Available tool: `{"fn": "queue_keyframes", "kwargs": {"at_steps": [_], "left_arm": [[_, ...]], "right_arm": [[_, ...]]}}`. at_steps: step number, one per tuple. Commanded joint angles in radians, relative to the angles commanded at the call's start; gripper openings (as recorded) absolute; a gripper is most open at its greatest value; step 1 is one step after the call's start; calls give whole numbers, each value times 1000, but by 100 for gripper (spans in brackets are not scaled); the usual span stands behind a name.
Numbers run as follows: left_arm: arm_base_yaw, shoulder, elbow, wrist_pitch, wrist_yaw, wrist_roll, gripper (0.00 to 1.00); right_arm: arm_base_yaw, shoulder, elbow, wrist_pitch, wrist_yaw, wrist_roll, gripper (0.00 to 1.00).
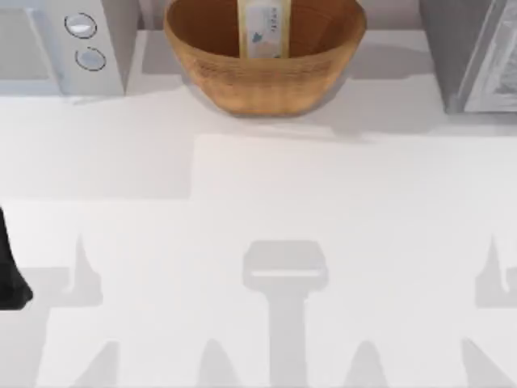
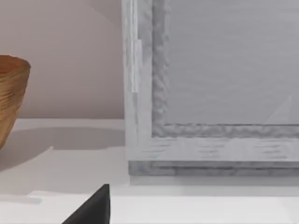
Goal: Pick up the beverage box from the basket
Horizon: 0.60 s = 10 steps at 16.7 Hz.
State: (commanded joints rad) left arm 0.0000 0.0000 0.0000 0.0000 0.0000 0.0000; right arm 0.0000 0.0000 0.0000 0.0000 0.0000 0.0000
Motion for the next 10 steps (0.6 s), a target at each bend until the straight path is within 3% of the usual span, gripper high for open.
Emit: {"fn": "queue_keyframes", "kwargs": {"at_steps": [5, 10], "left_arm": [[-22, 60, 31, 15, -12, 7, 100], [-108, 351, 210, 118, -81, 12, 100]], "right_arm": [[0, 0, 0, 0, 0, 0, 100], [0, 0, 0, 0, 0, 0, 100]]}}
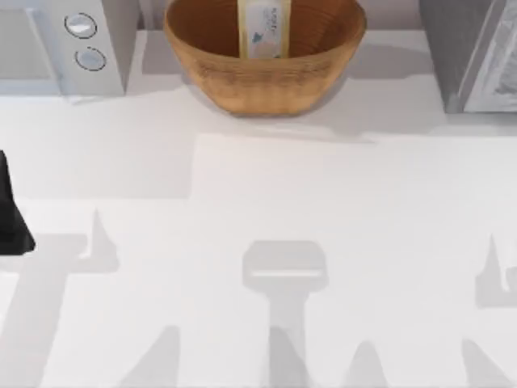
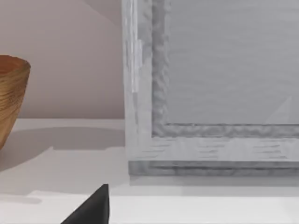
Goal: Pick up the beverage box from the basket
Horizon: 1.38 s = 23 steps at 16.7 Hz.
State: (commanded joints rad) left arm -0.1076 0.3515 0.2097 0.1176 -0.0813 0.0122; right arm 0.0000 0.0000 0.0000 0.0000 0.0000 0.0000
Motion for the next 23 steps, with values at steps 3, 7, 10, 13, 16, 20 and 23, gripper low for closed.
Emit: {"fn": "queue_keyframes", "kwargs": {"at_steps": [3, 7, 10, 13, 16, 20, 23], "left_arm": [[-69, 258, 169, 103, -66, -2, 100], [-174, 658, 431, 264, -169, -7, 100], [-255, 977, 635, 389, -250, -8, 100], [-335, 1290, 830, 507, -327, -8, 100], [-406, 1572, 1002, 611, -395, -8, 100], [-480, 1866, 1178, 717, -466, -8, 100], [-513, 1995, 1256, 763, -497, -8, 100]], "right_arm": [[0, 0, 0, 0, 0, 0, 100], [0, 0, 0, 0, 0, 0, 100], [0, 0, 0, 0, 0, 0, 100], [0, 0, 0, 0, 0, 0, 100], [0, 0, 0, 0, 0, 0, 100], [0, 0, 0, 0, 0, 0, 100], [0, 0, 0, 0, 0, 0, 100]]}}
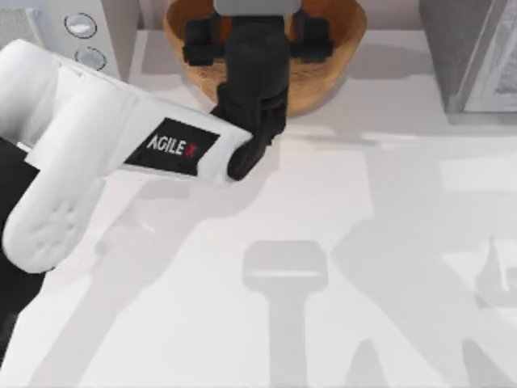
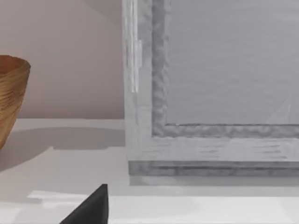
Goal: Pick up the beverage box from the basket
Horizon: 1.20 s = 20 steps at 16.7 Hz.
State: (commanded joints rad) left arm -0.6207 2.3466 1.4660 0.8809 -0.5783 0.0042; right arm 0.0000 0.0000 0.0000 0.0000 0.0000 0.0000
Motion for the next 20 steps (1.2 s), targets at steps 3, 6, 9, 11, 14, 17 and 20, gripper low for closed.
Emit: {"fn": "queue_keyframes", "kwargs": {"at_steps": [3, 6, 9, 11, 14, 17, 20], "left_arm": [[-9, 35, 22, 13, -9, 0, 100], [-9, 35, 22, 13, -9, 0, 100], [-3, 31, 34, 4, -3, 0, 100], [5, 60, 81, -22, 6, 0, 100], [24, 115, 183, -70, 25, -1, 100], [39, 162, 270, -111, 41, -2, 100], [43, 174, 293, -122, 45, -2, 100]], "right_arm": [[0, 0, 0, 0, 0, 0, 100], [0, 0, 0, 0, 0, 0, 100], [0, 0, 0, 0, 0, 0, 100], [0, 0, 0, 0, 0, 0, 100], [0, 0, 0, 0, 0, 0, 100], [0, 0, 0, 0, 0, 0, 100], [0, 0, 0, 0, 0, 0, 100]]}}
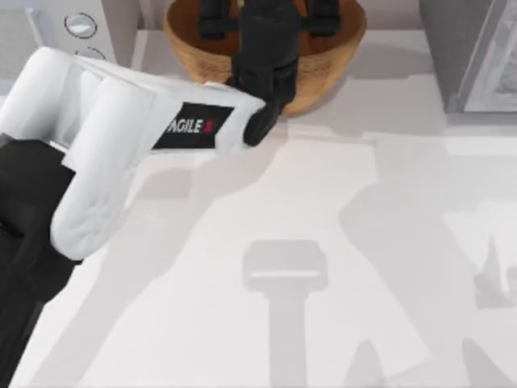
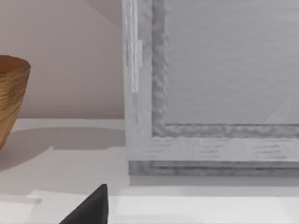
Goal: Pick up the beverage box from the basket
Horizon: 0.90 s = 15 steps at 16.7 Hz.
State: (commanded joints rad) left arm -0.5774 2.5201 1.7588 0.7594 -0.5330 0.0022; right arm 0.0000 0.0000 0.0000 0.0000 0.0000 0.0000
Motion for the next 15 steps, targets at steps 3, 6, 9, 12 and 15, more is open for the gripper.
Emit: {"fn": "queue_keyframes", "kwargs": {"at_steps": [3, 6, 9, 12, 15], "left_arm": [[0, 0, 0, 0, 0, 0, 92], [0, 0, 0, 0, 0, 0, 70], [0, 0, 0, 0, 0, 0, 47], [0, 0, 0, 0, 0, 0, 25], [0, 0, 0, 0, 0, 0, 2]], "right_arm": [[0, 0, 0, 0, 0, 0, 100], [0, 0, 0, 0, 0, 0, 100], [0, 0, 0, 0, 0, 0, 100], [0, 0, 0, 0, 0, 0, 100], [0, 0, 0, 0, 0, 0, 100]]}}
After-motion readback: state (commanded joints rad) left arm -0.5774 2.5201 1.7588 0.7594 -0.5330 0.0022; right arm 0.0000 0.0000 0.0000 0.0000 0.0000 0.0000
